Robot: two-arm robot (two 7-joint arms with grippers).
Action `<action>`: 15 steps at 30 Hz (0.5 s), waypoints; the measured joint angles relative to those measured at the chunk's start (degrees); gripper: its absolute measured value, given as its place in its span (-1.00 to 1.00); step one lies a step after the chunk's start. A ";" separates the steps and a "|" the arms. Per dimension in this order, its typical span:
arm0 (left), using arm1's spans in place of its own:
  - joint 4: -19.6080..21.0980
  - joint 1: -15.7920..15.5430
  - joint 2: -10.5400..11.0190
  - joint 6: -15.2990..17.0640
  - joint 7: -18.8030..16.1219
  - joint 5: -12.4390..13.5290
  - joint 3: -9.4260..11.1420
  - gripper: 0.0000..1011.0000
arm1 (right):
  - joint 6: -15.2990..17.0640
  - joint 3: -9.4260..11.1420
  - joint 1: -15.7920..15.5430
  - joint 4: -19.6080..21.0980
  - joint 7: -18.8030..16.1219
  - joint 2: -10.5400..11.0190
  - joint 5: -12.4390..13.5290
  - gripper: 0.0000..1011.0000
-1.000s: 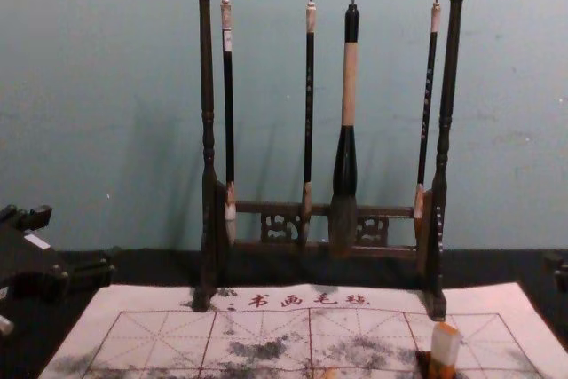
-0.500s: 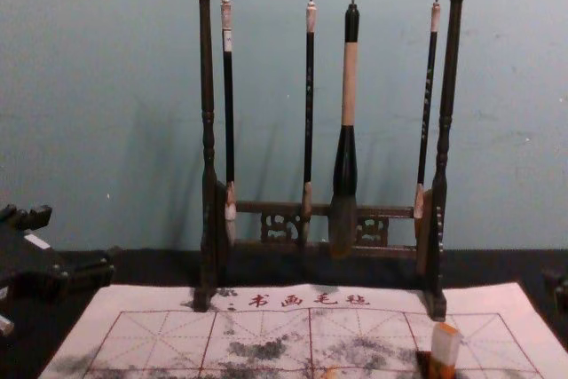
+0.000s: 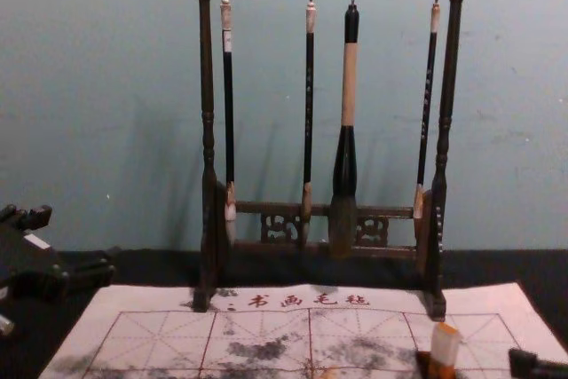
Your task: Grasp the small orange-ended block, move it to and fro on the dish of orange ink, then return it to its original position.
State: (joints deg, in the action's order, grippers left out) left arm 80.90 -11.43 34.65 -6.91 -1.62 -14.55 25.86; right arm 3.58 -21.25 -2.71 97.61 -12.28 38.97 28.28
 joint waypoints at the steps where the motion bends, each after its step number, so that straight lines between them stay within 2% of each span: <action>1: 0.00 0.00 0.00 0.00 0.00 0.00 0.00 0.98 | 0.25 -0.10 0.01 0.08 -0.37 -0.06 0.08 0.98; 8: 0.00 0.00 0.00 0.00 0.00 0.00 0.00 0.98 | 1.63 -1.75 2.31 -1.26 -2.29 -2.33 -1.31 0.98; 15: 0.00 0.00 0.00 0.00 0.00 0.00 0.00 0.98 | 2.14 -3.54 5.76 -4.81 -3.50 -5.98 -3.99 0.98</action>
State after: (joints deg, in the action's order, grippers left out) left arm 80.90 -11.43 34.65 -6.91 -1.62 -14.55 25.86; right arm 5.73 -24.80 3.04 92.80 -15.78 32.99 24.28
